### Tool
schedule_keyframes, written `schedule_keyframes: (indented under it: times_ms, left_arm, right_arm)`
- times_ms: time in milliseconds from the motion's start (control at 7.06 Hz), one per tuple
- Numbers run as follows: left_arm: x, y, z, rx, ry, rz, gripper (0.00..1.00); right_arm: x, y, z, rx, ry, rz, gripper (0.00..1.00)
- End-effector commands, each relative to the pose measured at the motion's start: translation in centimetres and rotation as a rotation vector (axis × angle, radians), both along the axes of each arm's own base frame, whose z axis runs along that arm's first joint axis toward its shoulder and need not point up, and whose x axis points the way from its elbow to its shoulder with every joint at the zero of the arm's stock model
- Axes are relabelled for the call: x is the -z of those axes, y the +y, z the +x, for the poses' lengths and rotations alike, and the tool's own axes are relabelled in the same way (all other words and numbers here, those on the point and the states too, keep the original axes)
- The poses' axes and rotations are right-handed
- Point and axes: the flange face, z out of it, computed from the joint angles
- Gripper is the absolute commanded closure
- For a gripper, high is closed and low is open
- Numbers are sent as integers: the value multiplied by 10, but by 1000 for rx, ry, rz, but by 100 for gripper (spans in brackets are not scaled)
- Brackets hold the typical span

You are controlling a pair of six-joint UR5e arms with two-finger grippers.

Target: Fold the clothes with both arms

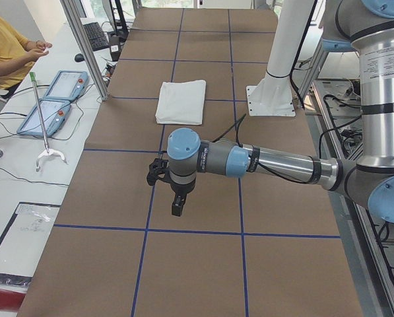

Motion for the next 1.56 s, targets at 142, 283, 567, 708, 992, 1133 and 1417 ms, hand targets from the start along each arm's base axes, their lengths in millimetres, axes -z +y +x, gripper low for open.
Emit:
schedule_keyframes:
  times_ms: [142,283,567,708,992,1133,1417]
  left_arm:
    - [0,0,0,0,1,1,0]
    - [0,0,0,0,1,1,0]
    - [1,0,0,-1,4,1,0]
    - [1,0,0,-1,4,1,0]
    - [0,2,0,-2,5,-1,0]
    - [0,2,0,-2,5,-1,0]
    - [4,3,0,-1,1,8,0]
  right_arm:
    - [3,-3,0,8,-1,31,0]
    - [3,-1,0,5,-3,43,0]
    - [9,-6,0,0,1,109,0]
    - [6,-6,1,4,9,149,0]
    - [1,-4,2,0,23,171,0]
    - [-17,1,2,-1,27,133,0]
    - [-23,5,2,-2,24,112,0]
